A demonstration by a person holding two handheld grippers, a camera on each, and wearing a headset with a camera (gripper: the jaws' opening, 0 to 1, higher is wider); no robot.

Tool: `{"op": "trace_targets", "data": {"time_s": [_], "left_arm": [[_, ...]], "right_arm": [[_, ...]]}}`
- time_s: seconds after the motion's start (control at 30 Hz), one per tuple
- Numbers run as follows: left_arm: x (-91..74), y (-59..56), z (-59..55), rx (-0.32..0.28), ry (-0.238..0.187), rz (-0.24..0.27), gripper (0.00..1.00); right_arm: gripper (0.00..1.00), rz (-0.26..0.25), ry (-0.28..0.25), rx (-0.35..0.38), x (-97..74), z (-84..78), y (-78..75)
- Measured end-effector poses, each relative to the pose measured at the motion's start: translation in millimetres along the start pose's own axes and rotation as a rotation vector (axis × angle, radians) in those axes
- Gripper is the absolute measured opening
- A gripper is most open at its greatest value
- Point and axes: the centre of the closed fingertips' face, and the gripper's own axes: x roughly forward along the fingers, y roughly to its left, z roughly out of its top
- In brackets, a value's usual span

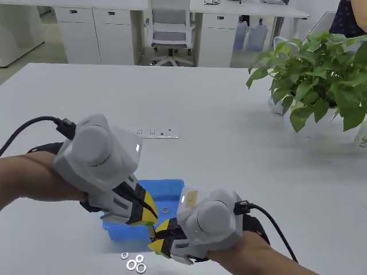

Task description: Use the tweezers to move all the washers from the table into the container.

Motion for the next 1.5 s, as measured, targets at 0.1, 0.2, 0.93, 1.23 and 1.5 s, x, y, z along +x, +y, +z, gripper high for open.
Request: {"op": "trace_targets", "data": {"time_s": [0.1, 0.2, 0.93, 1.23, 1.5], "left_arm": [[-4.3, 1.7, 3.5, 0.005, 0.0, 0.005, 0.05], [-8.3, 4.1, 6.5, 0.01, -0.001, 0.012, 0.05], [-14.6, 34.4, 2.7, 0.045, 0.013, 0.053, 0.05], [-5.7, 45.0, -3.2, 0.046, 0.013, 0.048, 0.05], [1.5, 51.5, -9.3, 0.043, 0.016, 0.036, 0.05]], "right_arm": [[0.1, -0.006, -0.001, -0.007, -1.7, 4.7, -3.4], [0.1, -0.01, -0.003, -0.016, -3.3, 9.6, -6.9], [0.1, -0.048, -0.035, -0.012, 4.6, 20.3, -40.3], [0.1, -0.056, -0.022, -0.003, 11.4, 12.1, -49.9], [0.1, -0.054, -0.013, 0.011, 17.3, 5.6, -54.5]]}}
